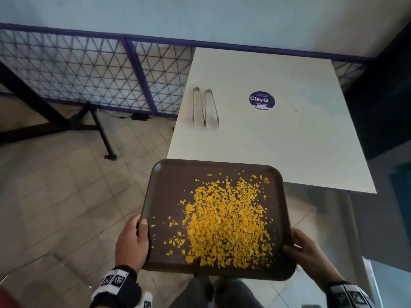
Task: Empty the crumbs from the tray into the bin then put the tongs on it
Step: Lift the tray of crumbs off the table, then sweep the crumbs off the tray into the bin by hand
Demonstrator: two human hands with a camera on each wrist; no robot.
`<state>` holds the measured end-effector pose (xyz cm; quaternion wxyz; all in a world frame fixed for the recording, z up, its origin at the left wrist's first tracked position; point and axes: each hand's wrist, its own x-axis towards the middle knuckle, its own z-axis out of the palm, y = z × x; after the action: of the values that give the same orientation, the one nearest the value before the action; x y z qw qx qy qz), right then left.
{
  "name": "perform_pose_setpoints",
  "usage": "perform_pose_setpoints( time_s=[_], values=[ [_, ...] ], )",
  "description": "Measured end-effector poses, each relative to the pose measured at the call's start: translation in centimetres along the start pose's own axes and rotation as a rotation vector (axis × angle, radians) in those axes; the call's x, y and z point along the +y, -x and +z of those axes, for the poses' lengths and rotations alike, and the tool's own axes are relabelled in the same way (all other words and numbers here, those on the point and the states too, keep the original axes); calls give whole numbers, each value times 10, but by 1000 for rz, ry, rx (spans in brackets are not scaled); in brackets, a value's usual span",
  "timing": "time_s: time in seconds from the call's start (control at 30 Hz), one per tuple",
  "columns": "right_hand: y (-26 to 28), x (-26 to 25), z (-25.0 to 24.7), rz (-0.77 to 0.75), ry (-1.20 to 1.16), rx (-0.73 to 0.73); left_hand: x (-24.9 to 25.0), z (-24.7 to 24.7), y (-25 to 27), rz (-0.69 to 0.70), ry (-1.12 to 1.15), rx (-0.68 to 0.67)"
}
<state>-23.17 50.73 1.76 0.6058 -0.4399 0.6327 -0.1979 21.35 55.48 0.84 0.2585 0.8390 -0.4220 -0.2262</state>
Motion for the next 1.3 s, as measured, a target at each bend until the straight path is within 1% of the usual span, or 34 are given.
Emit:
perform_pose_setpoints(
  time_s=[0.1,0.17,0.33,0.47,0.6,0.7,0.83,1.0,1.17,1.3],
  values=[
    [6,6,6,71,20,-77,-22,0,11,-25,-17,-30],
    [8,10,11,124,-18,-114,-34,1,20,-51,-24,-40],
    [4,31,19,149,-44,-166,-54,12,43,-92,-59,-20],
    [-7,47,26,173,-83,-144,-65,29,50,-106,-96,-27],
    [-25,64,39,229,-107,-31,-81,55,45,-103,-127,-47],
    [-46,77,53,284,-151,46,-93,78,33,-102,-115,-69],
    [-81,101,72,288,-215,164,-116,111,6,-106,-96,-44],
    [-139,156,98,272,-252,249,-162,159,-34,-30,-85,2],
    [-203,201,122,184,-316,255,-204,208,-80,39,-73,57],
    [-244,228,138,106,-423,204,-237,248,-114,112,-74,106]
  ],
)
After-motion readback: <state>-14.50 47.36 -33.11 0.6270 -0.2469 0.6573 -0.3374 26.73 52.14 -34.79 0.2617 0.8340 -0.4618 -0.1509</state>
